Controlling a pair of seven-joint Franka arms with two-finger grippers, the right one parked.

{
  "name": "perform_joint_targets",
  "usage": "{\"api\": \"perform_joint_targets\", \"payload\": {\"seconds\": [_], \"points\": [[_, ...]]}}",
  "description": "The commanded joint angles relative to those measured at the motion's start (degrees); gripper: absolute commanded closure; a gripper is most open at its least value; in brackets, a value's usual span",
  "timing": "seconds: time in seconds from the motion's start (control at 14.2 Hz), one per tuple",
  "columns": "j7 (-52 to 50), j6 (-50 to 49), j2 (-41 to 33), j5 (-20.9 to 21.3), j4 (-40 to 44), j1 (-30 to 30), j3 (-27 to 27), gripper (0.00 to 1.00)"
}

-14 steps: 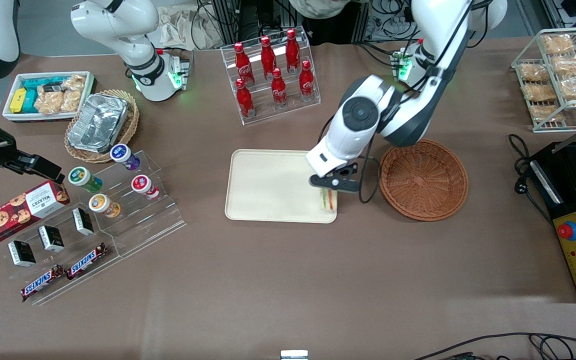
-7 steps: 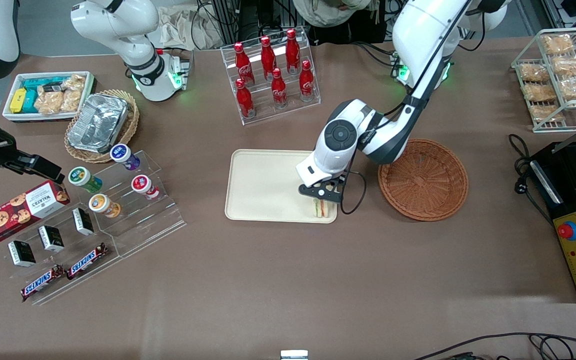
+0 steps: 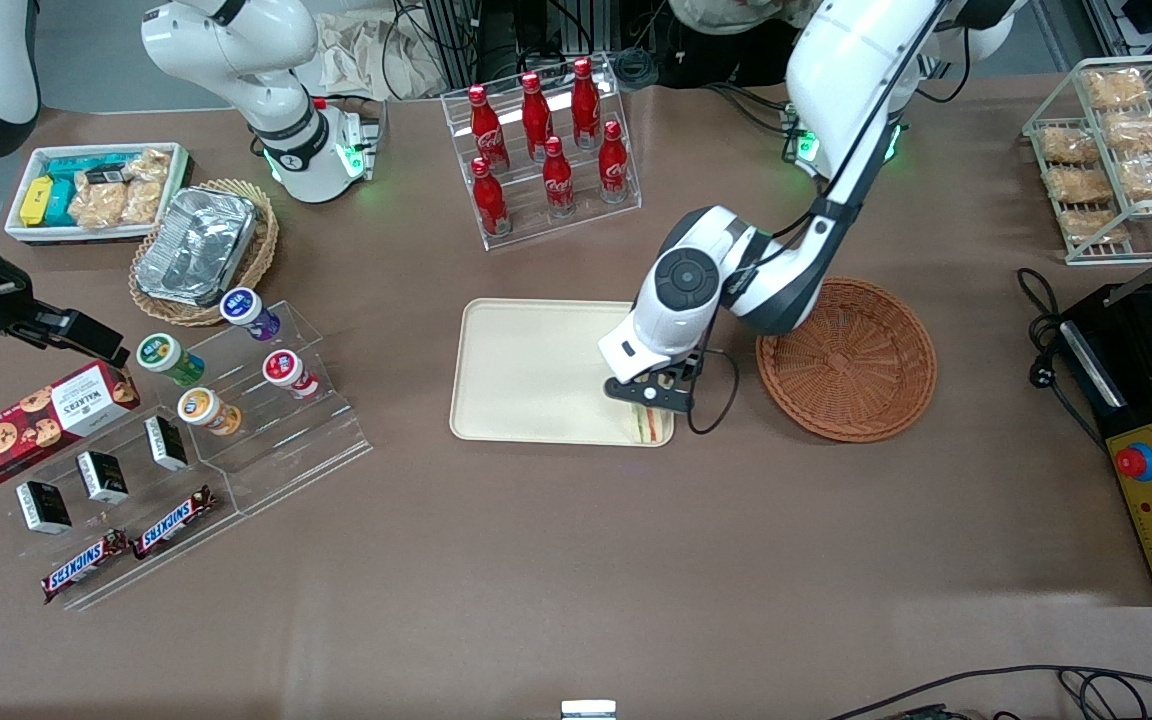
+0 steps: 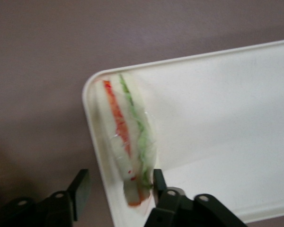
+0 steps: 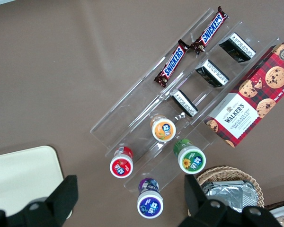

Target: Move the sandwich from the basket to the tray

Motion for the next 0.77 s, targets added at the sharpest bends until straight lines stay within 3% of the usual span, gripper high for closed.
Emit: {"api": "perform_joint_targets", "payload": {"seconds": [0.0, 0.21, 0.56, 0.7], "points": [[-0.4, -10.7, -9.0, 0.7, 1.1, 4.7, 0.1, 0.01], [-0.6, -13.5, -14.4, 1.9, 0.9, 9.7, 0.3, 0.01], [-0.3, -19.2, -19.9, 13.4, 0.8, 14.8, 1.3, 0.01], [-1.6, -21.4, -21.2, 14.3, 0.7, 15.7, 1.4, 0.00]]}}
